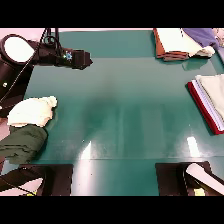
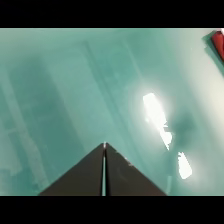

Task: Fold the shirts.

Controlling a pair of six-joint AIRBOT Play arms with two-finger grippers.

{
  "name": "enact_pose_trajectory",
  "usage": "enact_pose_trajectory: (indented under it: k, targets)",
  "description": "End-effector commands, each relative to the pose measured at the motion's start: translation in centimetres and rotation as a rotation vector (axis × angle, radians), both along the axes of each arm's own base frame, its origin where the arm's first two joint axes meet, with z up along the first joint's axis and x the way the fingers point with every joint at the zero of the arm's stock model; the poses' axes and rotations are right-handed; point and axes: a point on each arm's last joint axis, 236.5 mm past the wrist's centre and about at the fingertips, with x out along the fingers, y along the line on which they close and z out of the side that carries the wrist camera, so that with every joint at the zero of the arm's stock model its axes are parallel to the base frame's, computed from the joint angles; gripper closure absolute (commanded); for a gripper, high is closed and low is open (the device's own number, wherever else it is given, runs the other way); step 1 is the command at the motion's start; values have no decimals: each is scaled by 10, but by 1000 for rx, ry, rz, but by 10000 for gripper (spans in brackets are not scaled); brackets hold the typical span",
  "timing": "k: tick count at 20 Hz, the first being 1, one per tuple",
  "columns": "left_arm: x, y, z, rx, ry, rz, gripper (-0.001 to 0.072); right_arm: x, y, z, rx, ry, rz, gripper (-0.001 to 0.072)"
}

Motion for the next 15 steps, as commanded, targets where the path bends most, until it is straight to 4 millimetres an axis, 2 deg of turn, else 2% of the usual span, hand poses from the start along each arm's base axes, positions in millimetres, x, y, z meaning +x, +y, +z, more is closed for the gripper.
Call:
enact_pose_trajectory:
  k: [1, 2, 4, 5, 7, 8, 10, 12, 15]
  targets:
    - [-3, 0, -4, 10, 16, -8, 682, 31, 133, 30, 13, -89, 318, 127]
    - [-2, 0, -2, 5, 10, -5, 682, 31, 167, 28, -5, -80, 407, 127]
    - [1, 0, 1, -3, -5, 3, 682, 26, 223, 22, -47, -59, 554, 135]
    - [4, 0, 4, -11, -18, 9, 682, 21, 245, 19, -66, -49, 615, 243]
    - [7, 0, 8, -22, -37, 18, 682, 11, 285, 14, -104, -38, 726, 637]
    - [9, 0, 10, -26, -43, 21, 682, 5, 302, 12, -124, -35, 773, 694]
    - [12, 0, 14, -35, -60, 30, 682, -4, 322, 7, -165, -25, 837, 694]
    - [13, 0, 15, -39, -68, 33, 682, -9, 332, 4, -185, -22, 867, 694]
    - [14, 0, 16, -41, -71, 35, 682, -10, 334, 5, -181, -22, 873, 694]
